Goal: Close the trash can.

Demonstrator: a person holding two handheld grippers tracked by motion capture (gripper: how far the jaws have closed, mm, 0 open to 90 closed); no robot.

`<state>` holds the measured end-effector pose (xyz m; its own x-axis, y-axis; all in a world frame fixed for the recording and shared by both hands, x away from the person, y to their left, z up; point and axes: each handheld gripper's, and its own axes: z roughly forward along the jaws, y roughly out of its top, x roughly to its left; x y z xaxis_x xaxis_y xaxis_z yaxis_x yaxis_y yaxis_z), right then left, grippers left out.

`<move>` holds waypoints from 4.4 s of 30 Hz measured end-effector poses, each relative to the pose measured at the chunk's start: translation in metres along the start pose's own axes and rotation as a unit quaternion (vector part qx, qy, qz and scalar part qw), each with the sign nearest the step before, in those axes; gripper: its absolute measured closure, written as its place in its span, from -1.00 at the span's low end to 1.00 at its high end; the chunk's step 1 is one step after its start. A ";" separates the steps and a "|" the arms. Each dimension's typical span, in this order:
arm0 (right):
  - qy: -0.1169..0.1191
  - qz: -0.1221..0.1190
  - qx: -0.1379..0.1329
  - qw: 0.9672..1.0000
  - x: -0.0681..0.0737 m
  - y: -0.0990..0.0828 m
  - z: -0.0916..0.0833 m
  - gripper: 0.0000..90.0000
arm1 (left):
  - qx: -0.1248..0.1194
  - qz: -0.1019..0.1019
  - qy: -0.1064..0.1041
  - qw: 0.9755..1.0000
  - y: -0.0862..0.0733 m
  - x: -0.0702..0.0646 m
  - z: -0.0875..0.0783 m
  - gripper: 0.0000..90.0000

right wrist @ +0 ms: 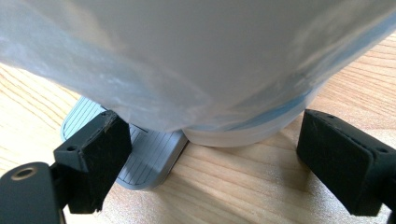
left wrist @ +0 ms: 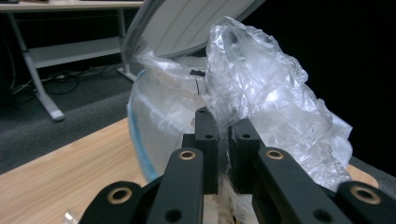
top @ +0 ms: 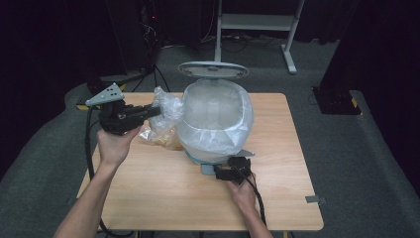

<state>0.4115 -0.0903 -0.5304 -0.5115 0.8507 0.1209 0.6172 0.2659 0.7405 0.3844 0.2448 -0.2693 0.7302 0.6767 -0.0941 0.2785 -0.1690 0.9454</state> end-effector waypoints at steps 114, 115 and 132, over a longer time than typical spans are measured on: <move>0.000 0.001 -0.001 1.000 0.000 0.000 0.000 -0.77 | 0.118 0.021 0.140 0.983 0.008 -0.012 0.111 -0.77; 0.000 0.001 -0.001 1.000 0.000 0.000 0.000 -0.77 | 0.112 0.017 0.139 0.984 0.008 -0.010 0.109 -0.78; 0.000 0.001 -0.001 1.000 0.000 0.000 0.000 -0.77 | 0.060 -0.008 0.120 0.991 0.007 0.003 0.084 -0.67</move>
<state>0.4113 -0.0902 -0.5305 -0.5098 0.8515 0.1222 0.6178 0.2635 0.7409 0.4412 0.1859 -0.2887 0.5604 0.8280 -0.0179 0.3709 -0.2316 0.8994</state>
